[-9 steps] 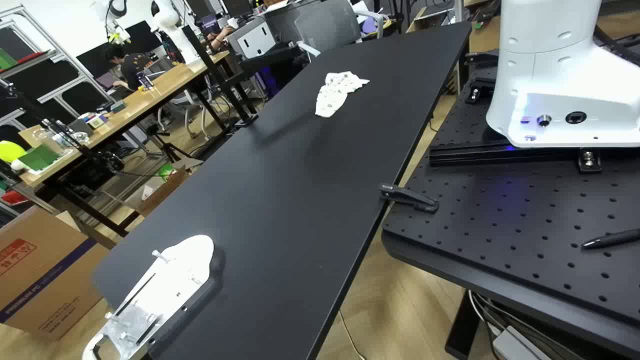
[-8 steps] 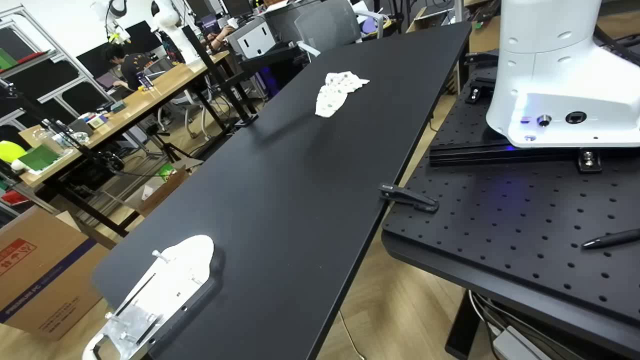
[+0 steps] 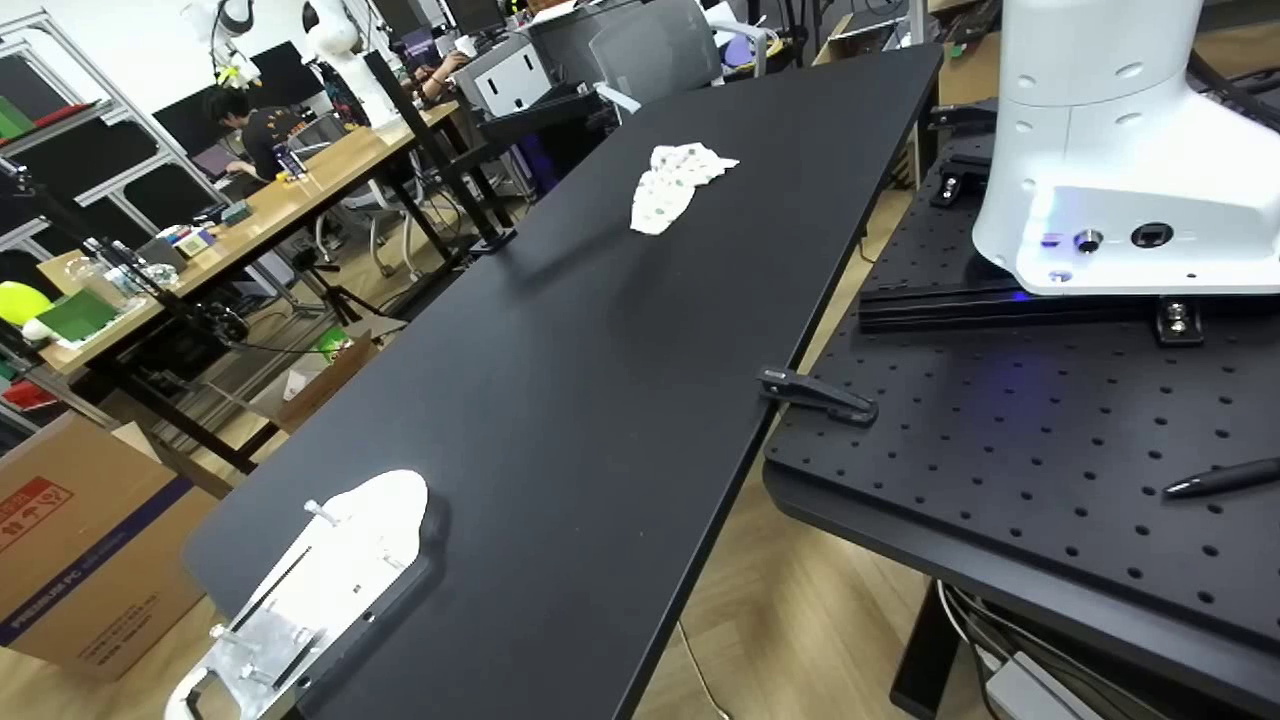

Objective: Hang the cloth on the stand

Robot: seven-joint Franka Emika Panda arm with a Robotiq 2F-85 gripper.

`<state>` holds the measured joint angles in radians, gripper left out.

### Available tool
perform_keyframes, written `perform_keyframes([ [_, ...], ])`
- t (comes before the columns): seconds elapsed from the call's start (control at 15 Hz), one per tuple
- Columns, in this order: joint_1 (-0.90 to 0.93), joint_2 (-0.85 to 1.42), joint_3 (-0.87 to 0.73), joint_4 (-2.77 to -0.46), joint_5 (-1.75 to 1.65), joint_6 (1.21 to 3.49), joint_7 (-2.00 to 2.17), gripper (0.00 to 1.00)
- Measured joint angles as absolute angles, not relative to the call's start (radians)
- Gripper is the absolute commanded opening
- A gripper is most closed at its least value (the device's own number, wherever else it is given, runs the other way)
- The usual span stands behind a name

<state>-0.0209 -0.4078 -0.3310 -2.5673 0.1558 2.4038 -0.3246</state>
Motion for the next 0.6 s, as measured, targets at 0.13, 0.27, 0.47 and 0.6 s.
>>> perform_keyframes([
  [0.13,-0.021,-0.408,-0.331,-2.567,0.156,2.404,-0.325,1.00],
  [0.27,-0.026,-0.406,-0.324,-2.567,0.156,2.405,-0.325,1.00],
  [0.47,-0.040,-0.375,-0.319,-2.562,0.156,2.449,-0.336,1.00],
  [0.6,-0.045,-0.326,-0.326,-2.542,0.155,2.472,-0.385,1.00],
])
